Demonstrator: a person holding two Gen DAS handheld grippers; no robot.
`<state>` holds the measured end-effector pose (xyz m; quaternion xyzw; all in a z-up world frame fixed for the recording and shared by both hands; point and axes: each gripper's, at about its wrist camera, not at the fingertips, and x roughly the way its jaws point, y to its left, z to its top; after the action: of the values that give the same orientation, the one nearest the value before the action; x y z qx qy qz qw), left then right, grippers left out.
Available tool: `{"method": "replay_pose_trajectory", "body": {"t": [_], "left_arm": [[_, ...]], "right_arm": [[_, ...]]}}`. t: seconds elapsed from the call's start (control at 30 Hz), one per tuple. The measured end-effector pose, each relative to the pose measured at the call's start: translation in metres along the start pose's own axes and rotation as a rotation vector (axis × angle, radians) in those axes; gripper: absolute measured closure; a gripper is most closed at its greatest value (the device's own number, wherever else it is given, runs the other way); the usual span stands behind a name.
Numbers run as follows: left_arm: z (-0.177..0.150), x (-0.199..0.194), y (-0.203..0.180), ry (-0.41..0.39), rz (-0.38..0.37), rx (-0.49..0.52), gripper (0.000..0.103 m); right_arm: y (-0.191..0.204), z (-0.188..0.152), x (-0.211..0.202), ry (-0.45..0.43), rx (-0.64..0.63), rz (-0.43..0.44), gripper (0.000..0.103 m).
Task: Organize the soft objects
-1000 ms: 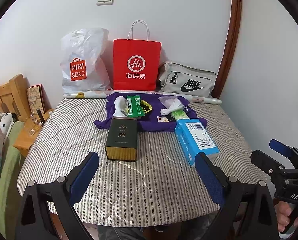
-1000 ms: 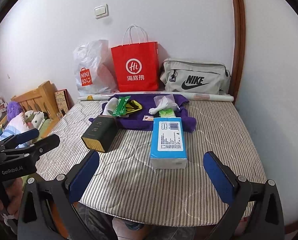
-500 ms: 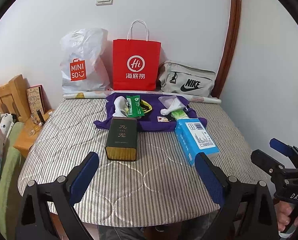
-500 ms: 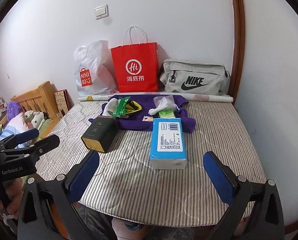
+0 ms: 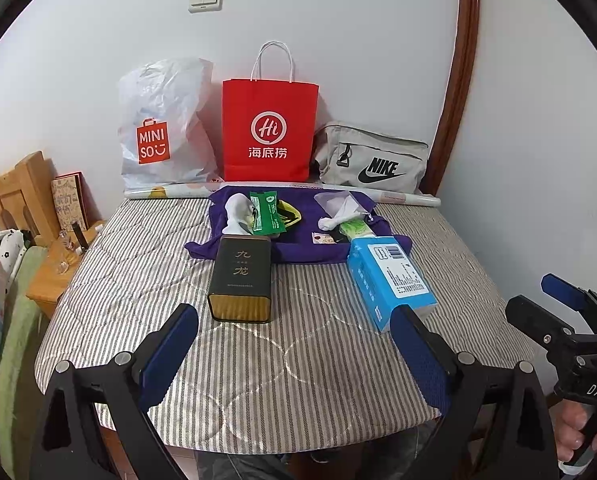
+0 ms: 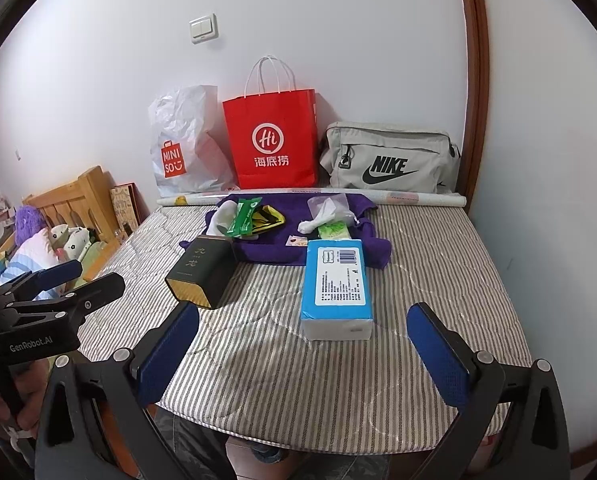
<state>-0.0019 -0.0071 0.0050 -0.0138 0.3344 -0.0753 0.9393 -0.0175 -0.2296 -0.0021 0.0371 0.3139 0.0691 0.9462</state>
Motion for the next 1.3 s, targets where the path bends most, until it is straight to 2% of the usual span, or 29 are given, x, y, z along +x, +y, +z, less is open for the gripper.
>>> {"method": "replay_pose_trajectory", "body": {"t": [1.3], "left_arm": [[-0.0001,-0.0004,-0.0003,-0.001,0.001,-0.001,0.006]], "right_arm": [[0.0027,0.0016,-0.0023,0.0,-0.014,0.002,0.001]]}}
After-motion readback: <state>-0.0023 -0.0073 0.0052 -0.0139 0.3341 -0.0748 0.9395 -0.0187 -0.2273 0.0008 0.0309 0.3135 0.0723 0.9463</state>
